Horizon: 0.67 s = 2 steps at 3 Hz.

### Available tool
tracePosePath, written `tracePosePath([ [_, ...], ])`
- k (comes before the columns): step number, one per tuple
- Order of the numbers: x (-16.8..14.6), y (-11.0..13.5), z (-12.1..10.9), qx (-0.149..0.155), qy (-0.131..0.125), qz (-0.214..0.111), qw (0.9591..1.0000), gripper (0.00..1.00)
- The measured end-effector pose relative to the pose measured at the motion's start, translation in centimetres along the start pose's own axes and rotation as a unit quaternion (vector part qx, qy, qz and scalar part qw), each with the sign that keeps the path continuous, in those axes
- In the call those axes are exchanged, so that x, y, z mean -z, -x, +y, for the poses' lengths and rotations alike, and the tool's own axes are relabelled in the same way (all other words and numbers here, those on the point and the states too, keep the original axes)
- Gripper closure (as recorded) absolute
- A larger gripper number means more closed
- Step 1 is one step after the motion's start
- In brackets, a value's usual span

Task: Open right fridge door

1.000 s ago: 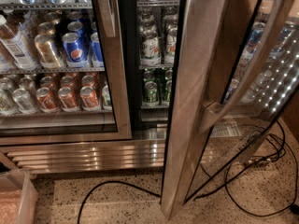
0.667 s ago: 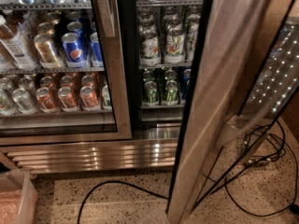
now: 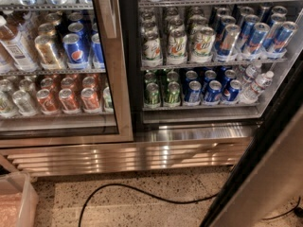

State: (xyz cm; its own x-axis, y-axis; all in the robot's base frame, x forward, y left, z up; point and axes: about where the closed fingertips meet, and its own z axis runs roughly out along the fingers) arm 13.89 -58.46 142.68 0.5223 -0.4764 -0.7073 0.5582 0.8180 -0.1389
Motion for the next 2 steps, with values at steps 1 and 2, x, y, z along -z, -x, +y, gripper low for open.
tracePosePath([
  [1, 1.3, 5.9, -1.4, 0.054, -0.004, -0.075, 0.9957, 0.00],
  [2, 2.2, 13.5, 1.2, 0.099, 0.019, -0.175, 0.9794, 0.00],
])
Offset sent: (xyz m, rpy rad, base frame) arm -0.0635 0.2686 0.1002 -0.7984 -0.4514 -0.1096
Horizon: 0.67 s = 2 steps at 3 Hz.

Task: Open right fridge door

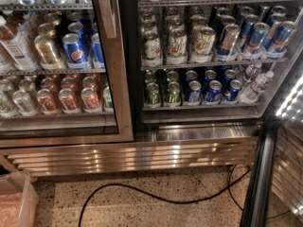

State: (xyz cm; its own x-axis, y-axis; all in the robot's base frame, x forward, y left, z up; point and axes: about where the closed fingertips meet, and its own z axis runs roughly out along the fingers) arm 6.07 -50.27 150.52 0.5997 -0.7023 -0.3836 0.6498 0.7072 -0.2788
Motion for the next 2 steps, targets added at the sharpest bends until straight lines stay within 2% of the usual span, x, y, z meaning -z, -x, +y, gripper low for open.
tracePosePath([
  [1, -1.7, 7.0, 3.7, 0.029, 0.020, -0.100, 0.9943, 0.00],
  [2, -2.2, 9.9, 4.9, 0.044, 0.023, -0.137, 0.9893, 0.00],
])
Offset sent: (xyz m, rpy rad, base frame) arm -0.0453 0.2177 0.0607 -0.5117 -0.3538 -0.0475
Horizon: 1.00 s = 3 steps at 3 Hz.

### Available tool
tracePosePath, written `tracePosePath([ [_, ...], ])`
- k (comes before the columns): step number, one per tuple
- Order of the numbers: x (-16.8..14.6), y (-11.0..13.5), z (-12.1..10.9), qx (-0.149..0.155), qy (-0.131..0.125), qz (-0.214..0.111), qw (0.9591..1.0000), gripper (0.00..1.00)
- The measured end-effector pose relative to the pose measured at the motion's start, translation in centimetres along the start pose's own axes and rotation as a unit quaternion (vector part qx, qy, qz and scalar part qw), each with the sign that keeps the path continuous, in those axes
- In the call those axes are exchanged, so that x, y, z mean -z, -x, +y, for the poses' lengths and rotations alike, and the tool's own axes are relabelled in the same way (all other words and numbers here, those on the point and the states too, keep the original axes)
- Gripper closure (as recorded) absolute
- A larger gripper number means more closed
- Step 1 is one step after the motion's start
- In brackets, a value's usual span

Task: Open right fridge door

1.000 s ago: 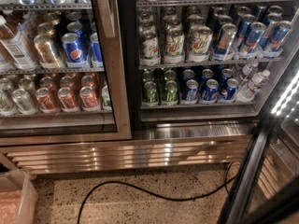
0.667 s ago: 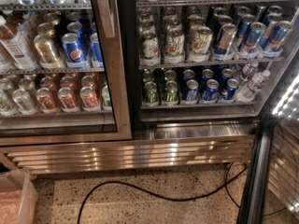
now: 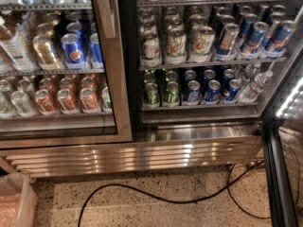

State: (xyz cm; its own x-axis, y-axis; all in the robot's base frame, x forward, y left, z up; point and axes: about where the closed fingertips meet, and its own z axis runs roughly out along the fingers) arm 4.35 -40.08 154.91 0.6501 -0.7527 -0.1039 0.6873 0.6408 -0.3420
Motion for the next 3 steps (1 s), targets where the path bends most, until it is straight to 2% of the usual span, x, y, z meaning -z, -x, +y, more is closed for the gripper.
tracePosePath([
  [1, -2.1, 4.7, 1.7, 0.019, 0.010, -0.056, 0.9982, 0.00],
  [2, -5.7, 11.3, 6.0, 0.035, 0.031, -0.107, 0.9932, 0.00],
  [3, -5.7, 11.3, 6.0, 0.035, 0.031, -0.107, 0.9932, 0.00],
])
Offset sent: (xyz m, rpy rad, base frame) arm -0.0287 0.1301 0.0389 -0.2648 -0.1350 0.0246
